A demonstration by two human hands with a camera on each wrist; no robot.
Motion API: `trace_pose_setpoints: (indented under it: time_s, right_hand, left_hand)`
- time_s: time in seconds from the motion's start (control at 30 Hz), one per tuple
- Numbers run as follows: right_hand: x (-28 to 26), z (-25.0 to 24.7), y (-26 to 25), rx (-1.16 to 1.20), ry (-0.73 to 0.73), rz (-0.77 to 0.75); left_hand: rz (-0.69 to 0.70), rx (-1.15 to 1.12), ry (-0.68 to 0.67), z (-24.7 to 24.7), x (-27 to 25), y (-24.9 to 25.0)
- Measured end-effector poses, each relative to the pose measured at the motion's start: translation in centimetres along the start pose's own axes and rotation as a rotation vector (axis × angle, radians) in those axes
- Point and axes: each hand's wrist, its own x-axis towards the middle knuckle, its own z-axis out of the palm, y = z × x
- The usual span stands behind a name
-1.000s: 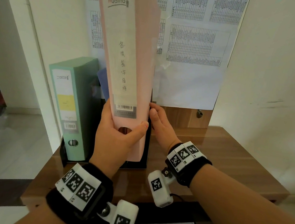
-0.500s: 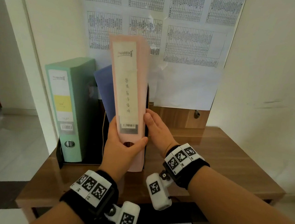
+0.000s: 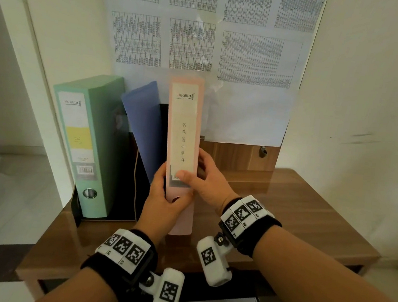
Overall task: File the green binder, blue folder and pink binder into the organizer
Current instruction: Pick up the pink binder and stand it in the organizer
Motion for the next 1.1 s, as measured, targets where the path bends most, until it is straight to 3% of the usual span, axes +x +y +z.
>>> trace_pose_setpoints:
  time_s: [0.2, 0.87, 1.1]
  right_hand:
    - [0.2, 0.1, 0.6, -0.068, 0.019, -0.025]
    - [1.6, 0.3, 1.3, -0.213, 0.148, -0.151]
    - [2.4, 0.4, 1.5, -0.252, 0.24, -0.031]
  left_hand:
    - [-0.113, -0.045, 0.015, -0.8, 0.9, -0.9]
    - [-0.217, 0.076, 0.044, -1.8, 4.1, -1.8]
    - [-0.199, 0.144, 0.103, -2.0, 4.5, -1.9]
